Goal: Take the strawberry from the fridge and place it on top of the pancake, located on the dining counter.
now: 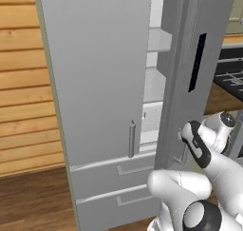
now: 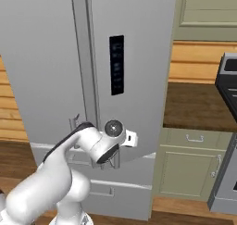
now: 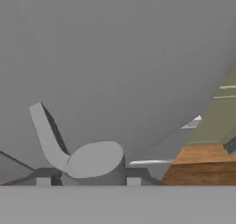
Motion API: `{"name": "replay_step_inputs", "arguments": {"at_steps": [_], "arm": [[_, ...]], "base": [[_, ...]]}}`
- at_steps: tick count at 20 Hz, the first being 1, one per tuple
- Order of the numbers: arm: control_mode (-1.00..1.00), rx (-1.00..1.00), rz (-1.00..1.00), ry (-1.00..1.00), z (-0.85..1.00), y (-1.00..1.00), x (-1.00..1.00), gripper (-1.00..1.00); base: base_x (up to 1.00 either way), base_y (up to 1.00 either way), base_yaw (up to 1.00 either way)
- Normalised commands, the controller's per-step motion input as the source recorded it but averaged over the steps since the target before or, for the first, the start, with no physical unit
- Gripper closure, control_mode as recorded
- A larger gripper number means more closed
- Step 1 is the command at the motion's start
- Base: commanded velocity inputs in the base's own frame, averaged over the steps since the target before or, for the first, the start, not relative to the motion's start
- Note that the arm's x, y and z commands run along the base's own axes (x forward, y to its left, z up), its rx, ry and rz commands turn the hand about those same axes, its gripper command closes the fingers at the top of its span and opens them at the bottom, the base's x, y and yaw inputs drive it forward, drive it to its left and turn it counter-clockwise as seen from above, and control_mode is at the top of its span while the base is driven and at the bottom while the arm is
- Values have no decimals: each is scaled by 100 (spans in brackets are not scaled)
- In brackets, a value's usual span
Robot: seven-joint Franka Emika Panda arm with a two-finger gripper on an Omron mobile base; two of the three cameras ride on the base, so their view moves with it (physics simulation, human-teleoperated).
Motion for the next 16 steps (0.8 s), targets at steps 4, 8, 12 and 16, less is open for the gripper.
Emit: {"name": "replay_step_inputs", "arguments": {"at_steps": [4,8,12,16], "arm": [[-100,28,0,5,3,-96,-54,-100],[-100,11,7,2,46,-23,-26,-100],[-100,1,3,-1,100,-18,-88,-100],[-100,-8,1,6,77,19,-100,-100]], "base": [[0,0,0],[0,0,0],[0,0,0],[0,0,0]]}}
